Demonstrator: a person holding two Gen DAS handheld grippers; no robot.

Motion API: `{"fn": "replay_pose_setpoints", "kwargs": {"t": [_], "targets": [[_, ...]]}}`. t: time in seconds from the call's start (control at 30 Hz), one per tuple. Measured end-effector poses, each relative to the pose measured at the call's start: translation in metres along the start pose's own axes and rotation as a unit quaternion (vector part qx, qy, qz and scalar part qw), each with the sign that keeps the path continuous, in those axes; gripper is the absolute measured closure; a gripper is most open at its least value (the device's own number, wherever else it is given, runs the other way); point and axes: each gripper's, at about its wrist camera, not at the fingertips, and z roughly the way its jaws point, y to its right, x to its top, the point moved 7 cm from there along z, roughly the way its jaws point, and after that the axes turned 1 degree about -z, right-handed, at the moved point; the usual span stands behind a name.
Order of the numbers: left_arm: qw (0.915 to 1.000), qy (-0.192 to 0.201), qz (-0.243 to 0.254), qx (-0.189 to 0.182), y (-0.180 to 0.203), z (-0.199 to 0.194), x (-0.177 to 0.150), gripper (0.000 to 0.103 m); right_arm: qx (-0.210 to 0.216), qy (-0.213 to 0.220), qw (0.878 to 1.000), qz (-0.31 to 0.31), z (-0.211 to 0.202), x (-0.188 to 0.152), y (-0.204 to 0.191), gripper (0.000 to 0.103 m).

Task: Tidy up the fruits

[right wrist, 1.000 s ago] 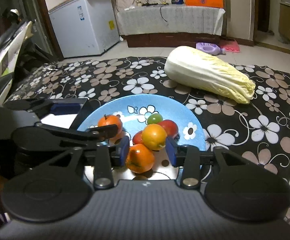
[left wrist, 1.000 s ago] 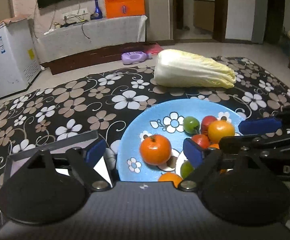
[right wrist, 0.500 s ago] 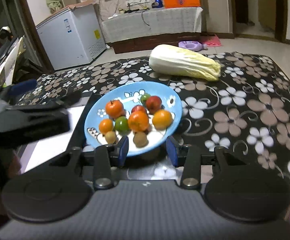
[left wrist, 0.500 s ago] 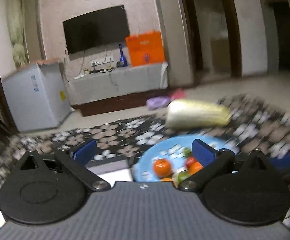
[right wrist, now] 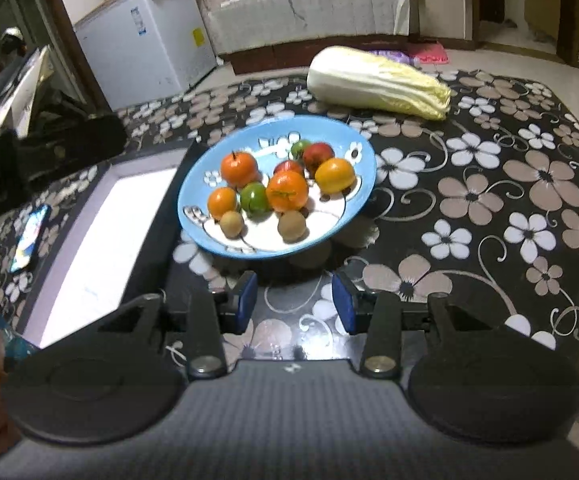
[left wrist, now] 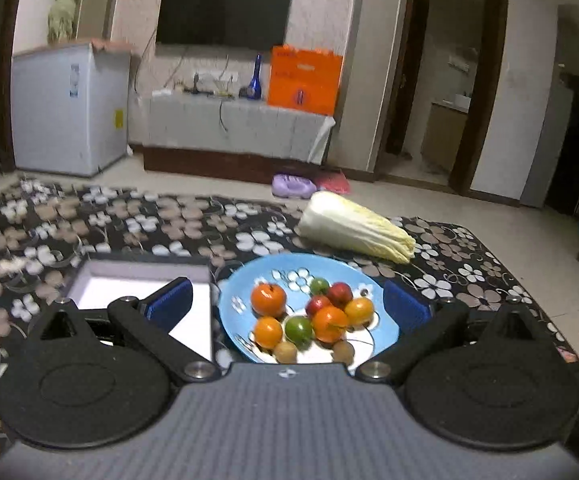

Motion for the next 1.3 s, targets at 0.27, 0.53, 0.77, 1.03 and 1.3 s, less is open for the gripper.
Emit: {"fn": "replay_pose_setpoints", "kwargs": {"t": [0.27, 0.53, 0.77, 1.03, 1.3], "targets": [[0.999, -0.042, 0.008, -0.013, 0.009, 0.016, -0.011, 0.0, -0.014, -0.022, 1.0, -0.012, 0.011, -0.004, 0.003, 0.059], [0.9978, -0.059, 0.023, -0.018, 0.016, 0.018, -0.017, 0.0, -0.016, -0.035, 0.999, -0.017, 0.014, -0.01, 0.003, 0.059], [0.9967, -0.071, 0.038, -0.012, 0.018, 0.016, -0.022, 0.0, -0.021, -0.043, 0.999, -0.015, 0.014, -0.015, 0.005, 0.059], [0.9948, -0.088, 0.05, -0.012, 0.022, 0.012, -0.029, 0.0, -0.022, -0.049, 0.998, -0.016, 0.013, -0.021, 0.003, 0.059], [0.9935, -0.096, 0.061, -0.006, 0.025, 0.01, -0.038, 0.0, -0.023, -0.051, 0.998, -0.012, 0.01, -0.025, 0.004, 0.059]]}}
